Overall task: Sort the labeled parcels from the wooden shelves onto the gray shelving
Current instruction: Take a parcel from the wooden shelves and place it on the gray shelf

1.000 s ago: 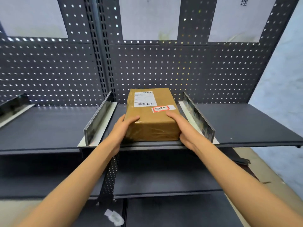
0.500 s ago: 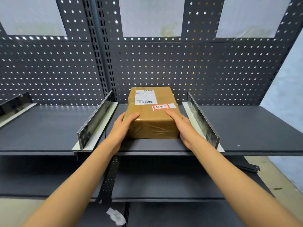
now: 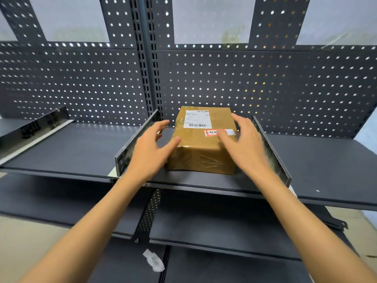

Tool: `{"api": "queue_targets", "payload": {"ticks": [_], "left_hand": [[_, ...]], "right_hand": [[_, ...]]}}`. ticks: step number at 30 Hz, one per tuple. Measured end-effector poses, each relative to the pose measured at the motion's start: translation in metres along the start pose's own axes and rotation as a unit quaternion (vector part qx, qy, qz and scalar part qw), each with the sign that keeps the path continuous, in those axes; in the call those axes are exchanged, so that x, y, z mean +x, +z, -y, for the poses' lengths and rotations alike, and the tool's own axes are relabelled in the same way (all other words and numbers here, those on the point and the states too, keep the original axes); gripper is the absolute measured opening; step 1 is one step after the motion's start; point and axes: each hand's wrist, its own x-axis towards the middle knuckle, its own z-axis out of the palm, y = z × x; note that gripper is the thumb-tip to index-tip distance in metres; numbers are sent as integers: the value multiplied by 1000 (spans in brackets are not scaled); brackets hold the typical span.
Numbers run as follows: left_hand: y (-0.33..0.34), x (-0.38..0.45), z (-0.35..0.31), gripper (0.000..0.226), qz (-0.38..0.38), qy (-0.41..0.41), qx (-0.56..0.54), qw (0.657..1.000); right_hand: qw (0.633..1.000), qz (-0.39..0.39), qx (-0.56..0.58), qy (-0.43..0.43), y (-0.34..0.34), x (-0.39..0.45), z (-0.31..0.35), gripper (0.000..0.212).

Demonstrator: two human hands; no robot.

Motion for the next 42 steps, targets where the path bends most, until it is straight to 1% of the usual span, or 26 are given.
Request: {"api": "queue_targets", "payload": {"ticks": [3, 5, 8, 11, 13, 16, 18, 20, 22, 26, 29, 32, 35, 39, 42], "left_hand": [[-23, -12, -10, 39, -47, 88, 125, 987], [-46, -21, -10, 32, -89, 129, 229, 961], [-89, -34, 3, 32, -127, 161, 338, 918], [-142, -50, 26, 32, -160, 158, 409, 884], [-180, -65, 43, 30, -180, 138, 442, 868], [-244, -95, 67, 35, -202, 96, 475, 851], [-291, -117, 82, 32, -216, 58, 503, 835], [-339, -141, 98, 24, -239, 26, 530, 813], [-386, -167, 115, 19, -256, -8, 552, 793], [-466, -228, 146, 24, -265, -79, 610, 743], [-514, -273, 156, 22, -291, -124, 626, 713], [-553, -309, 162, 27, -320, -159, 625, 694], [-589, -338, 176, 27, -335, -186, 633, 672], [-630, -365, 208, 21, -353, -221, 641, 644], [-662, -370, 236, 18, -361, -234, 649, 628]], "right_hand": [[994, -14, -63, -93, 10, -7, 27, 47], [985, -15, -91, -145, 24, -16, 50, 40], [960, -19, -143, -239, 52, -30, 84, 34], [933, -33, -184, -308, 81, -43, 121, 29], [920, -37, -193, -339, 103, -53, 148, 31], [910, -33, -176, -373, 142, -73, 197, 36], [905, -21, -161, -393, 174, -88, 233, 33], [900, -9, -142, -412, 208, -105, 268, 28], [896, 5, -125, -426, 243, -125, 301, 28], [892, 38, -73, -444, 312, -173, 366, 27], [883, 62, -28, -464, 356, -212, 415, 30], [868, 107, 4, -486, 395, -247, 456, 31], [851, 125, 36, -509, 433, -275, 494, 32], [826, 163, 80, -533, 486, -303, 538, 32], [813, 189, 111, -539, 528, -315, 572, 33]]}}
